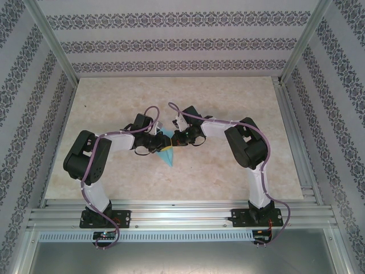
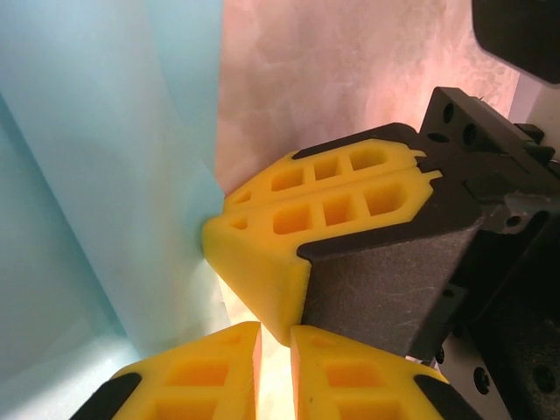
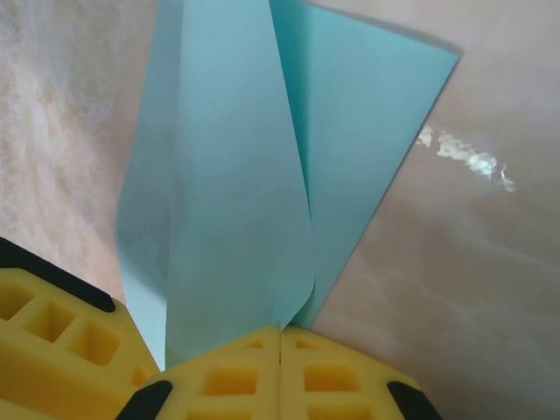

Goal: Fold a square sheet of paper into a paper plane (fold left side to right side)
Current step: Fourth fold the wing at the center of the table.

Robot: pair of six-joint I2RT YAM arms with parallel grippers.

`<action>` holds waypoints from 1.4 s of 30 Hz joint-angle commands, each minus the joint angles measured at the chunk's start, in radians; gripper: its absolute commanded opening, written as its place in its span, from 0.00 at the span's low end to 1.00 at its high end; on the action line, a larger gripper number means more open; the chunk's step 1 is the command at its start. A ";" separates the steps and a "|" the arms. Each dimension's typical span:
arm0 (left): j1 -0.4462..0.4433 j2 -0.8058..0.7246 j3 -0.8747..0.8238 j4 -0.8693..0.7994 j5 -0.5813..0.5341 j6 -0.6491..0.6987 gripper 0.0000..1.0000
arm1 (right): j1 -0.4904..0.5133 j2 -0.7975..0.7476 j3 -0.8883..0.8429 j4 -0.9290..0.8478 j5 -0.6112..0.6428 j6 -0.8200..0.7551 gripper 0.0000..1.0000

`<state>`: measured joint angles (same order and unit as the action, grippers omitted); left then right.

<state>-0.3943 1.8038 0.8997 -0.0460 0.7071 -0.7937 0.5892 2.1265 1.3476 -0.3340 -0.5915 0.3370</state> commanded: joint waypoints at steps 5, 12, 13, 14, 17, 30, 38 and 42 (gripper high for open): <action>-0.012 0.037 -0.003 -0.004 -0.060 0.017 0.12 | 0.018 0.058 0.004 -0.057 0.061 -0.027 0.01; -0.011 -0.001 -0.009 -0.026 -0.084 0.025 0.07 | 0.018 0.058 0.004 -0.060 0.062 -0.029 0.01; -0.011 -0.005 -0.009 -0.031 -0.087 0.028 0.07 | 0.017 0.057 0.004 -0.060 0.063 -0.028 0.01; -0.008 -0.010 -0.010 -0.041 -0.092 0.032 0.07 | 0.018 0.057 0.003 -0.060 0.062 -0.029 0.01; -0.002 -0.029 -0.014 -0.061 -0.105 0.043 0.07 | 0.017 0.057 0.003 -0.060 0.064 -0.030 0.01; 0.003 -0.010 -0.027 -0.001 -0.066 0.018 0.07 | 0.018 0.059 0.004 -0.064 0.058 -0.032 0.01; -0.005 0.031 -0.024 0.018 -0.058 0.014 0.08 | 0.018 0.062 0.009 -0.069 0.060 -0.032 0.01; -0.007 0.041 -0.019 0.015 -0.061 0.016 0.08 | 0.018 0.063 0.012 -0.072 0.061 -0.030 0.01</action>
<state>-0.3935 1.8286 0.8814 -0.0589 0.6304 -0.7723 0.5892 2.1323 1.3617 -0.3527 -0.5922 0.3336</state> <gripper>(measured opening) 0.083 0.046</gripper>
